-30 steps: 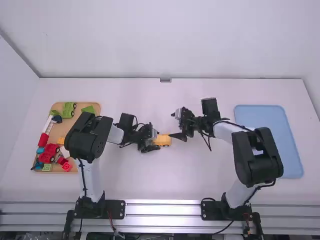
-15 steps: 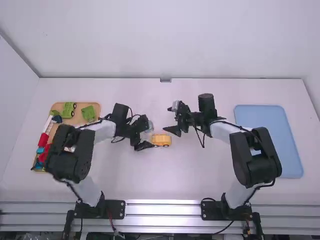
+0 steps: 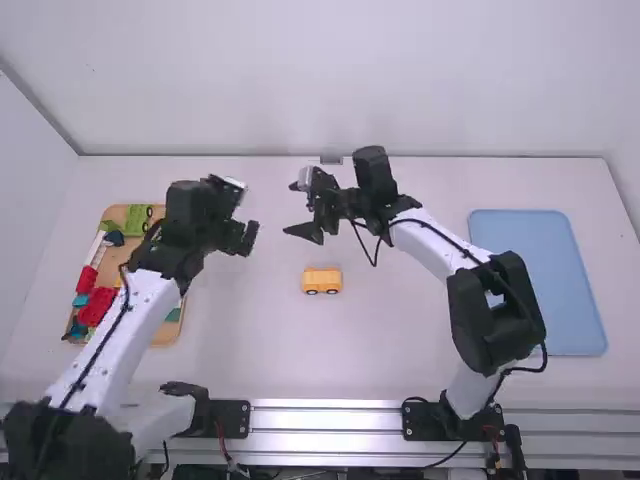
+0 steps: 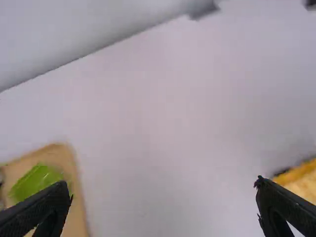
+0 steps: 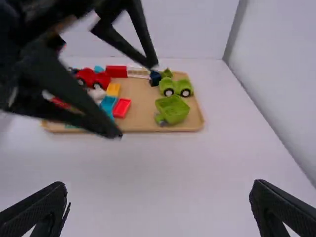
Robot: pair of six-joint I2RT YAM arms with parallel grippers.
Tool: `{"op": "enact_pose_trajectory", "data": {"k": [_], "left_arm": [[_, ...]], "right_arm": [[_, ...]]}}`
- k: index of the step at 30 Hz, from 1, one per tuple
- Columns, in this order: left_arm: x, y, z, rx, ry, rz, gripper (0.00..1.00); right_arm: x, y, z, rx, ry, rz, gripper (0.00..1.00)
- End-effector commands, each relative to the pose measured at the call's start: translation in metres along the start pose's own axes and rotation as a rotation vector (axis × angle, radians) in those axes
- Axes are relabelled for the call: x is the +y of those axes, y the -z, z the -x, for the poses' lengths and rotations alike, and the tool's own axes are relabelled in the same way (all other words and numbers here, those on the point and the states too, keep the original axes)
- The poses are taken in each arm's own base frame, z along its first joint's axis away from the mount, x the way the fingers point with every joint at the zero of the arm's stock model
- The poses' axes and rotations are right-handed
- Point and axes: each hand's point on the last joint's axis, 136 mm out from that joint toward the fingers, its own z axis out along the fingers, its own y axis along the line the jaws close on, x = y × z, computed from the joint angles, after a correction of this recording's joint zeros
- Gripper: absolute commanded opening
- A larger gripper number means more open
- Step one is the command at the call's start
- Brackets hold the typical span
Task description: Assemble lego blocks to make yellow taxi
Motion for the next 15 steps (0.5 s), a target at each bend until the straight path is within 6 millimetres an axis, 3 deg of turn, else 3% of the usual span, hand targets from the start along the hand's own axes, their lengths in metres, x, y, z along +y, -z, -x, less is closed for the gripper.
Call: {"op": "enact_pose_trajectory", "data": {"k": [1, 4, 7, 15], "left_arm": [[0.053, 0.033, 0.001, -0.054, 0.331, 0.252, 0.99], [0.092, 0.07, -0.017, -0.082, 0.534, 0.406, 0.99], [0.115, 0.096, -0.032, -0.109, 0.668, 0.484, 0.99], [0.157, 0.138, -0.081, -0.101, 0.929, 0.678, 0.99]], "right_arm": [[-0.003, -0.016, 0.002, 0.003, -0.023, 0.032, 0.99], [0.002, -0.033, 0.012, 0.017, -0.017, 0.078, 0.99], [0.009, -0.045, 0.022, 0.025, 0.013, 0.115, 0.99], [0.024, -0.071, 0.041, 0.023, 0.052, 0.182, 0.99]]}}
